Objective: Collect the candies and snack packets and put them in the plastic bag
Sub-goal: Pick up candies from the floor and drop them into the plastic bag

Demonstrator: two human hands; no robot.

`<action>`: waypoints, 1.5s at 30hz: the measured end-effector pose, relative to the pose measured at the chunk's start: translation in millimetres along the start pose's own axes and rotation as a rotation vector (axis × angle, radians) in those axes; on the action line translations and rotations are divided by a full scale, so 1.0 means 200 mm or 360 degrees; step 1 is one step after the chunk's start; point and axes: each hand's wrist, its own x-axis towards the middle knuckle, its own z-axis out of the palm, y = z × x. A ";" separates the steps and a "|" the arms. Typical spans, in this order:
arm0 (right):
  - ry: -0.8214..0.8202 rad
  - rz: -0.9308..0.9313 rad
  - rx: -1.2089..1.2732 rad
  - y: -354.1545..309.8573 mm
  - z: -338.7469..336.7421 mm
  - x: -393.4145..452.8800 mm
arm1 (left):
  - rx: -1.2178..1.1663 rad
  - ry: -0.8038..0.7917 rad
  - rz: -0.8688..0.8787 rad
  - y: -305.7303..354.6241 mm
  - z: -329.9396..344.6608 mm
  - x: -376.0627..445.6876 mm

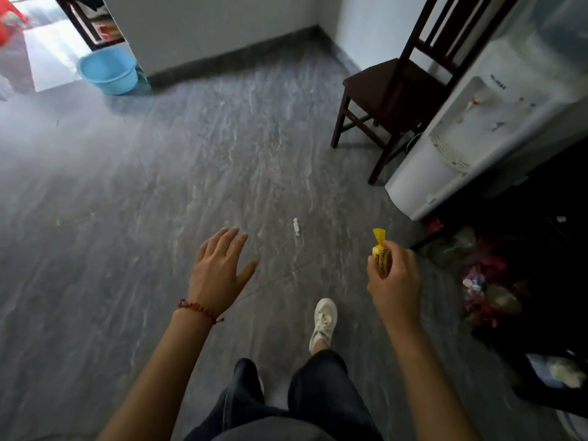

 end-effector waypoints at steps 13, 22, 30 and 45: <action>-0.0194 -0.0183 -0.0043 0.24 0.29 1.01 | -0.0179 0.0015 -0.0275 0.21 0.21 0.85; -0.0291 -0.0155 -0.0022 0.46 0.91 1.37 | -0.0219 -0.0078 -0.0311 0.00 0.73 1.48; -0.0523 -0.0119 -0.0073 0.64 1.38 1.48 | -0.0323 -0.0186 -0.0405 -0.14 1.31 1.75; -0.0640 0.0058 -0.0060 1.51 2.33 1.31 | -0.0357 -0.0343 -0.0546 -0.42 2.85 1.92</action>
